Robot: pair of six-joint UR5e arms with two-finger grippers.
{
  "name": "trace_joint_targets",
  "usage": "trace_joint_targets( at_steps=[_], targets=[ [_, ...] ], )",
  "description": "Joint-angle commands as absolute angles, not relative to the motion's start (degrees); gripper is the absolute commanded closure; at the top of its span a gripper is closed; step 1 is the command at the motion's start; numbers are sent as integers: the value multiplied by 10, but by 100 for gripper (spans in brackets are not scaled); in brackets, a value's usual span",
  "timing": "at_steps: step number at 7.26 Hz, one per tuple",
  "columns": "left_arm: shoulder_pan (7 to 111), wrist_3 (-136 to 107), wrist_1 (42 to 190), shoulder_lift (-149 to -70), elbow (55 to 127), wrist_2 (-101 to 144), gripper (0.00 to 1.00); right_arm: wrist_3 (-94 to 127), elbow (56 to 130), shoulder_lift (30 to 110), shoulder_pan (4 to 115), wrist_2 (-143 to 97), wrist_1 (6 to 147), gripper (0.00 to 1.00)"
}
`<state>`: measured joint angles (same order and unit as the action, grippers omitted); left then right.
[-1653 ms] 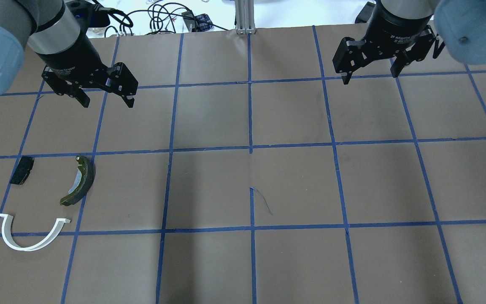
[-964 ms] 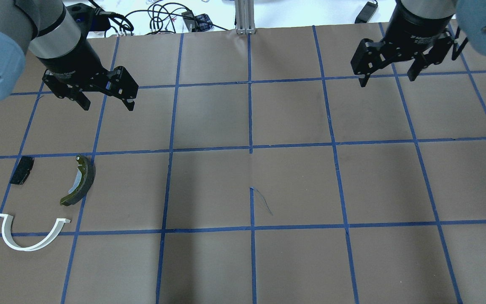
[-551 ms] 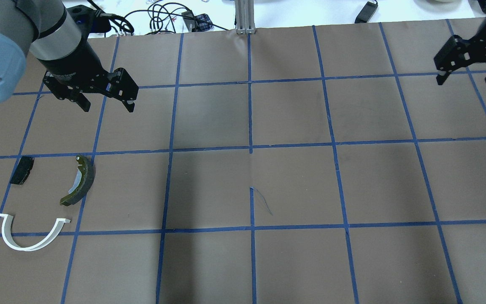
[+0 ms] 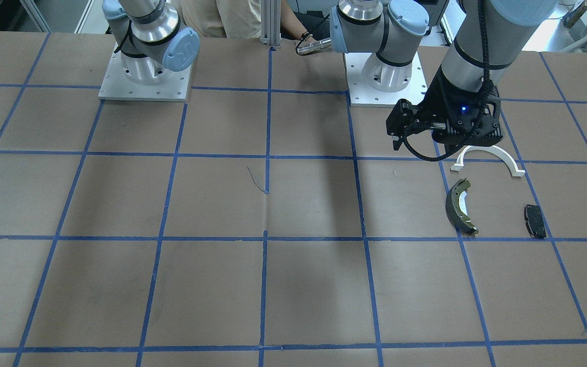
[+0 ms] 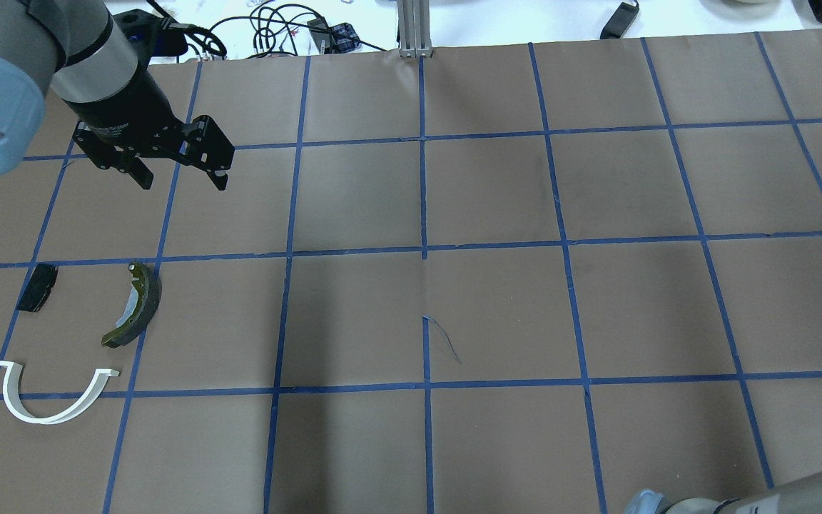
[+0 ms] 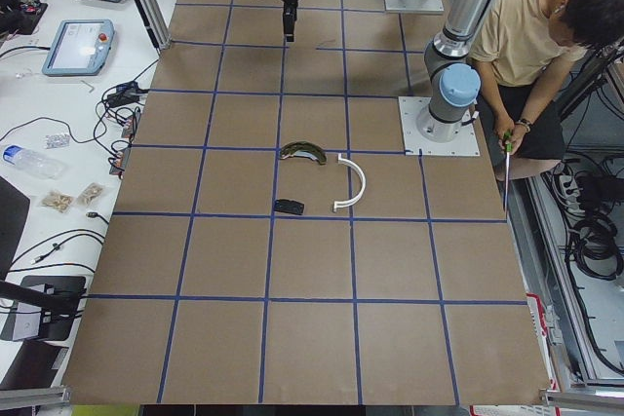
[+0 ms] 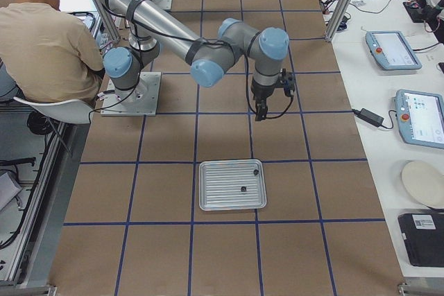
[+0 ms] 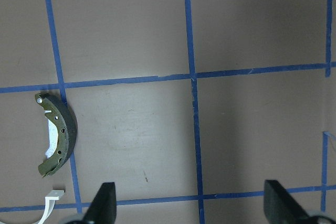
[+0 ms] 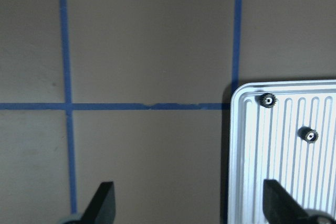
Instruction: Place bearing gear from tray to pile
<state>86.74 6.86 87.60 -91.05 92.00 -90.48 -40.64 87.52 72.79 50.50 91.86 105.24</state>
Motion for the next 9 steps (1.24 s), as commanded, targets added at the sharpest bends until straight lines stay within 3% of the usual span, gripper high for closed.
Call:
trace_joint_targets(
  at_steps=[1, 5, 7, 9],
  targets=[
    [867, 69, 875, -911, 920, -904, 0, -491, 873, 653, 436, 921, 1153, 0],
    [867, 69, 876, -909, 924, -904, 0, -633, 871, 566, 377, 942, 1222, 0],
    [867, 69, 875, -909, 925, -904, 0, -651, 871, 552, 376, 941, 1230, 11],
    [867, 69, 875, -908, 926, -904, 0, -653, 868, 545, 376, 937, 1231, 13]
  ],
)
